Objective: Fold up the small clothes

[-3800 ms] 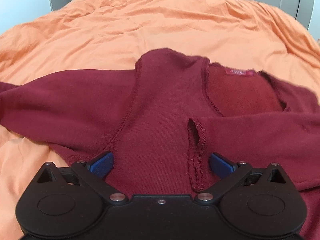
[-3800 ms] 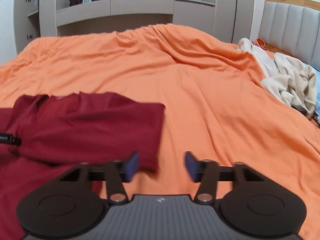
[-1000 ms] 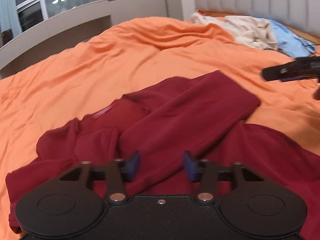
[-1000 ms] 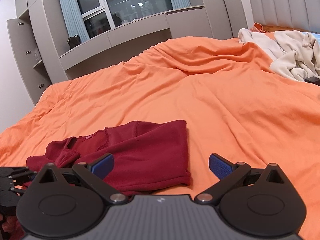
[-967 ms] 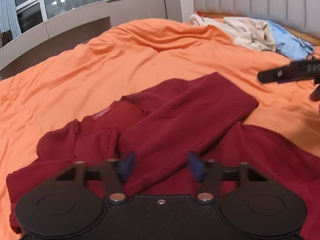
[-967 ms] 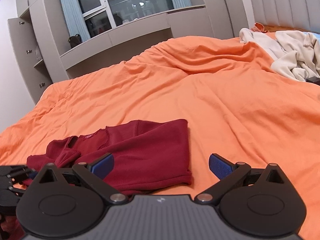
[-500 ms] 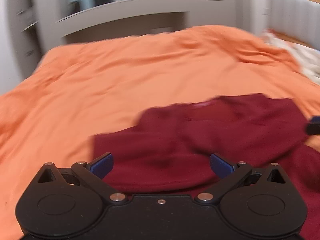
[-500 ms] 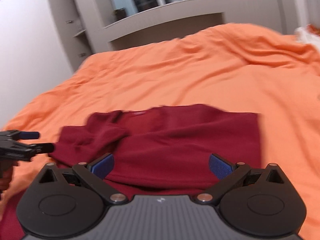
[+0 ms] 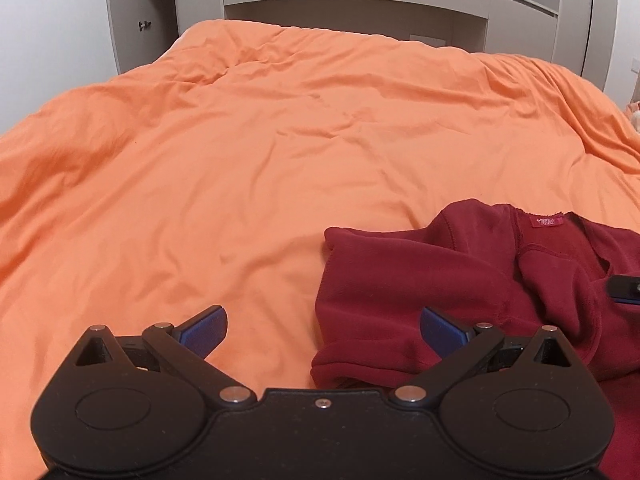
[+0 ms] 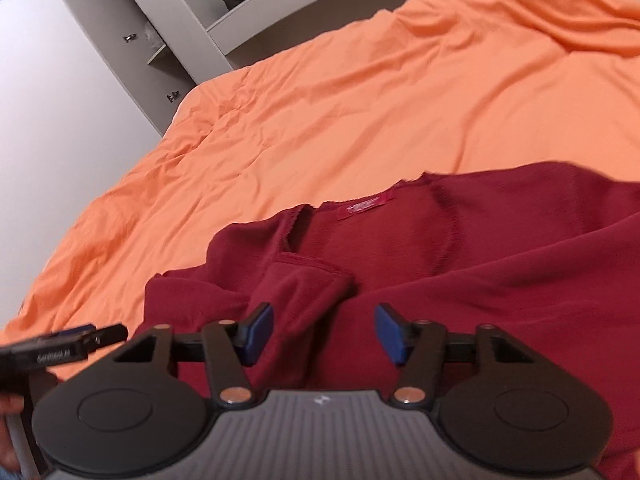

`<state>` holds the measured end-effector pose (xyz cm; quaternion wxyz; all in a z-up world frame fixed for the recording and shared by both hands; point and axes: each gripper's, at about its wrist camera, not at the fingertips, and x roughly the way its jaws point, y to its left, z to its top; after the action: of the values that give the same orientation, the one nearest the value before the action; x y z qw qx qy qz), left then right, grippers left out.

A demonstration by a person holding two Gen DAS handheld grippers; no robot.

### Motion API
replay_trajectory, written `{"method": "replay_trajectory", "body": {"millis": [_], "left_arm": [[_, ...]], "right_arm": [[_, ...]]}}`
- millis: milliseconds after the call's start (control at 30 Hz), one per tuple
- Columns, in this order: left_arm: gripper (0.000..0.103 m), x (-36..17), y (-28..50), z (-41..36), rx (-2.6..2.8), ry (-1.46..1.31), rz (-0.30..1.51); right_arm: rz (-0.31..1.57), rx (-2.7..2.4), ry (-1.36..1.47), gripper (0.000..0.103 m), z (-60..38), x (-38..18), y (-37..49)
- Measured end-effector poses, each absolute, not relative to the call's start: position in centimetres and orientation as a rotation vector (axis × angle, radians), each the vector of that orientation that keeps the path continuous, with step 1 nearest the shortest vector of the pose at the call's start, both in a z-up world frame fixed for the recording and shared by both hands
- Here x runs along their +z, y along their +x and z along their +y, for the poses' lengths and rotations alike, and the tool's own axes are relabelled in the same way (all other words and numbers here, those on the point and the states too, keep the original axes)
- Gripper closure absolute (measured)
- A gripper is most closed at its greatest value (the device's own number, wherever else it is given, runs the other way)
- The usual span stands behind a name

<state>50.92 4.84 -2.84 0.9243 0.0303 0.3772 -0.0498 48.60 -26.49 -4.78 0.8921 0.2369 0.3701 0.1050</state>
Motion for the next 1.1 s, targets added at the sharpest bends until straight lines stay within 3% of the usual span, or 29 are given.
{"method": "replay_trajectory", "body": {"millis": [67,133,200,233,433,633,667,733,800,1067,1100], "left_arm": [[0.001,-2.9,50.8,4.6,-0.108,0.068,0.77],[0.001,-2.9,50.6,4.3,-0.117,0.079,0.765],[0.001,-2.9,50.4,4.1,-0.125,0.081,0.762],[0.001,-2.9,50.3,4.0,-0.129,0.079,0.764],[0.001,-2.6,49.1,4.0,-0.169,0.093,0.764],[0.001,-3.2,47.6,4.9,-0.203,0.111,0.802],[0.001,-3.3,47.5,5.0,-0.204,0.115,0.807],[0.001,-3.3,47.3,5.4,-0.205,0.125,0.81],[0.001,-3.2,47.4,5.7,-0.201,0.125,0.809],[0.0,-2.8,49.0,6.6,-0.17,0.039,0.815],[0.0,-2.8,49.1,6.5,-0.167,0.04,0.817]], "right_arm": [[0.776,0.203,0.488,0.06,-25.6,-5.0,49.2],[0.787,0.189,0.468,0.085,-24.6,-5.2,49.8],[0.792,0.165,0.434,0.097,-23.9,-5.3,50.0],[0.779,0.146,0.423,0.098,-23.8,-5.1,49.7],[0.664,0.045,0.377,0.099,-26.3,-2.9,43.6],[0.773,0.083,0.382,0.091,-28.6,-3.8,40.4],[0.778,0.082,0.378,0.088,-28.8,-3.9,40.0],[0.766,0.08,0.39,0.063,-29.4,-3.7,39.0],[0.739,0.079,0.405,0.054,-29.8,-3.6,38.7],[0.728,0.002,0.364,0.057,-29.8,-4.7,43.8],[0.745,-0.012,0.354,0.074,-29.6,-5.2,44.4]]}}
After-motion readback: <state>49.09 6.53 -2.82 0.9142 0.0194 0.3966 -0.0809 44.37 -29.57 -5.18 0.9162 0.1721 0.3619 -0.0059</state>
